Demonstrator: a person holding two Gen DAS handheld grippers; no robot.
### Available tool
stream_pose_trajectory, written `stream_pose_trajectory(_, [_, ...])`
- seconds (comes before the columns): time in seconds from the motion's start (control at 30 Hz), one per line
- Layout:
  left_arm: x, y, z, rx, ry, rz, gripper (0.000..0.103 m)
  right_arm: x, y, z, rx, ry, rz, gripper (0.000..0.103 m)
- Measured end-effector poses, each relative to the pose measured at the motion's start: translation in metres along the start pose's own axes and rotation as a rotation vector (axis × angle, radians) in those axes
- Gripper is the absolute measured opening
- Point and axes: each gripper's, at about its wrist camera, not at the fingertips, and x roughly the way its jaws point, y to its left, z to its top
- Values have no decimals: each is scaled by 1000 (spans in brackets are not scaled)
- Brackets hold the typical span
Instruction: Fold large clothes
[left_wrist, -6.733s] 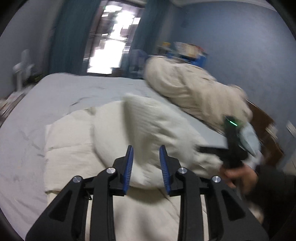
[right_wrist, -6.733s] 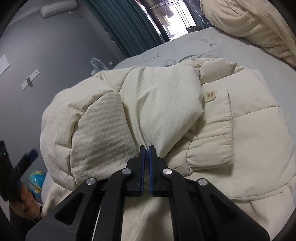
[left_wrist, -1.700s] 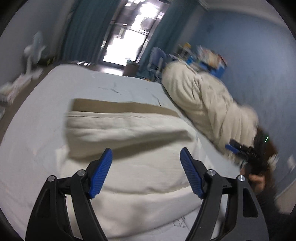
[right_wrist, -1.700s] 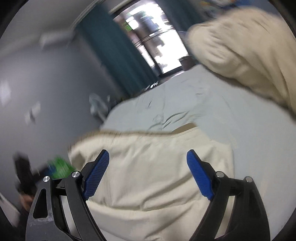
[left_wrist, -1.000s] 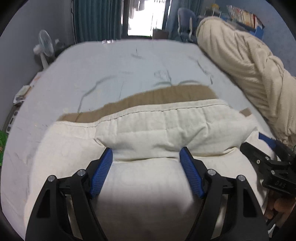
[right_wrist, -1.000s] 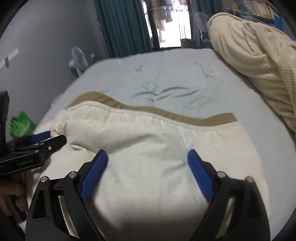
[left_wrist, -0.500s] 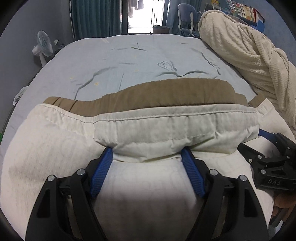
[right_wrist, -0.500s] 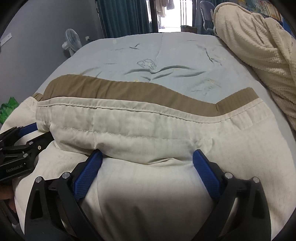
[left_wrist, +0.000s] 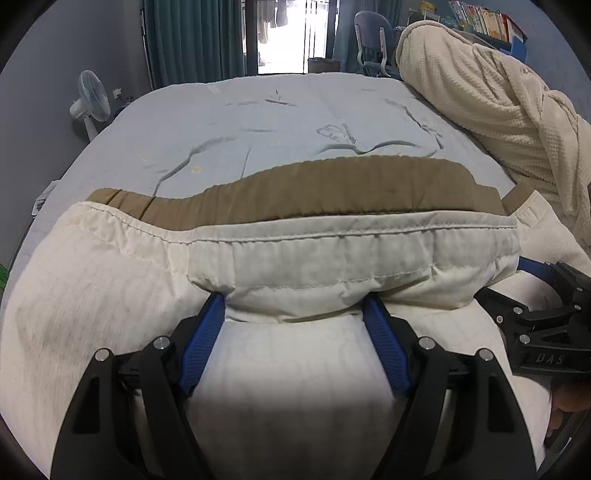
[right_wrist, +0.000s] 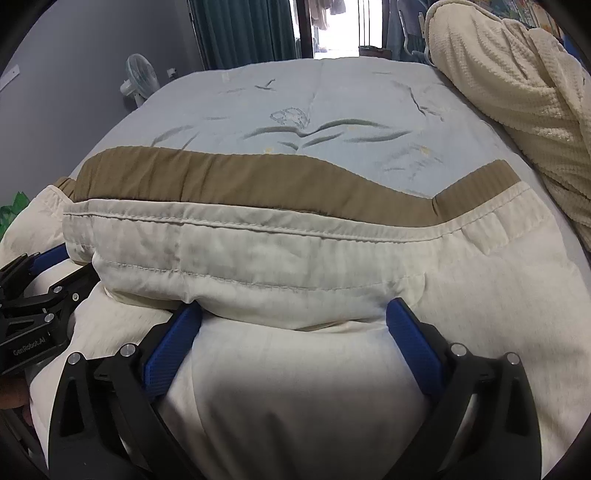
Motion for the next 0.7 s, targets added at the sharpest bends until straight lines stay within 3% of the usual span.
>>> stream_pose_trajectory(0.17, [-16, 8, 4, -17, 26, -56, 74, -26, -5, -3, 35, -36, 24, 94])
stream_pose_trajectory(0.33, [-54, 20, -11, -49, -32, -134, 74, -71, -15, -22, 43, -133, 53, 95])
stream_pose_trajectory(0.7, [-131, 56, -87, -25, -107, -65, 74, -124, -52, -103, 95, -202, 46, 96])
